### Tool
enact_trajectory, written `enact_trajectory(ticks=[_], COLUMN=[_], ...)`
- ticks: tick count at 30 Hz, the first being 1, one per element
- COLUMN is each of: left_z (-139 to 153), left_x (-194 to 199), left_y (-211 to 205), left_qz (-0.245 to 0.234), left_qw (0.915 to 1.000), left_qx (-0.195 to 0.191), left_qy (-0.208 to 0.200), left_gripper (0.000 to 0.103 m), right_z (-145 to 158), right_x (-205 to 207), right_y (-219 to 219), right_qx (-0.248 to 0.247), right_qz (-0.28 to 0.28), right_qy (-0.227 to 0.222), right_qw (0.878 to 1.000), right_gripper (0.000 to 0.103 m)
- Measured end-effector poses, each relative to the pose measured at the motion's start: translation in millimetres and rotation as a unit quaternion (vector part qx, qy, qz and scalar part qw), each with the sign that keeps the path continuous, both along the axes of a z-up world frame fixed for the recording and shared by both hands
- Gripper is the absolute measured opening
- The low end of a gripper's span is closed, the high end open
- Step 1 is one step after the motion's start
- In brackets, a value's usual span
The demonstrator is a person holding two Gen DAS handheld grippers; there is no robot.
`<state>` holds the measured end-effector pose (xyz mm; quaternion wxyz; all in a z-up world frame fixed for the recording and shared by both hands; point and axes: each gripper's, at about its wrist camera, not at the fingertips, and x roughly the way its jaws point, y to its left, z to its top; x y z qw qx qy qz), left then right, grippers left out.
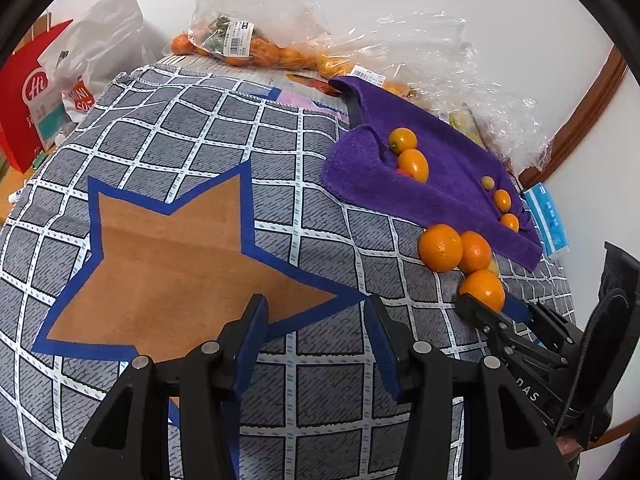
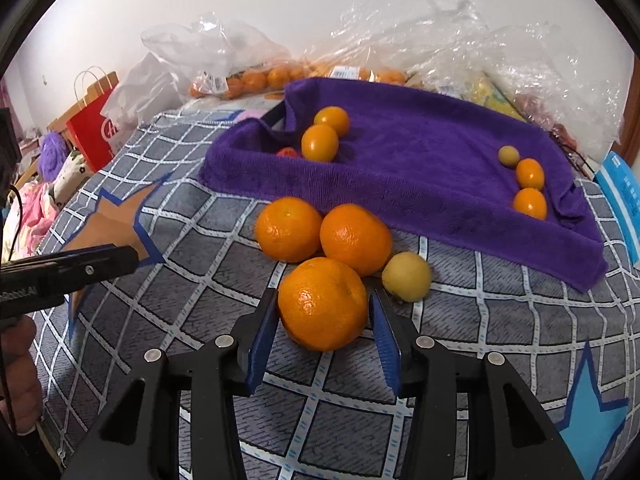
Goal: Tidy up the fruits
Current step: 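Grasp the large orange beside the towel with the right gripper, then lift the large orange with the right gripper while the left gripper grasps another orange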
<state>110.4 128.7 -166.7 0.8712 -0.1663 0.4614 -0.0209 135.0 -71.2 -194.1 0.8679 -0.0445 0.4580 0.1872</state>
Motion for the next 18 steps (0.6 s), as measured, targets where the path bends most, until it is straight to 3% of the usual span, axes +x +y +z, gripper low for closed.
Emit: enact_trajectory(ticks=[8,18], left_z=[1.5,6.9], left_x=[-1.3,15.2], left_y=[-9.8,-58.1], left_qz=[-0.003,-0.042], left_qw=[1.0,0.9987], left_qx=[0.007,0.027], left_qy=[0.004,0.001], left_gripper=[0.047,0.047], right_z=[13.7,27.2], right_x=[-8.3,-20.2], right_y=[-16.3,-61.2], right_qx=[0.025,0.031], right_qz=[-0.008,-0.038], right_qy=[-0.017,-0.04], right_qw=[1.0,0.998], right_gripper=[0.043,0.043])
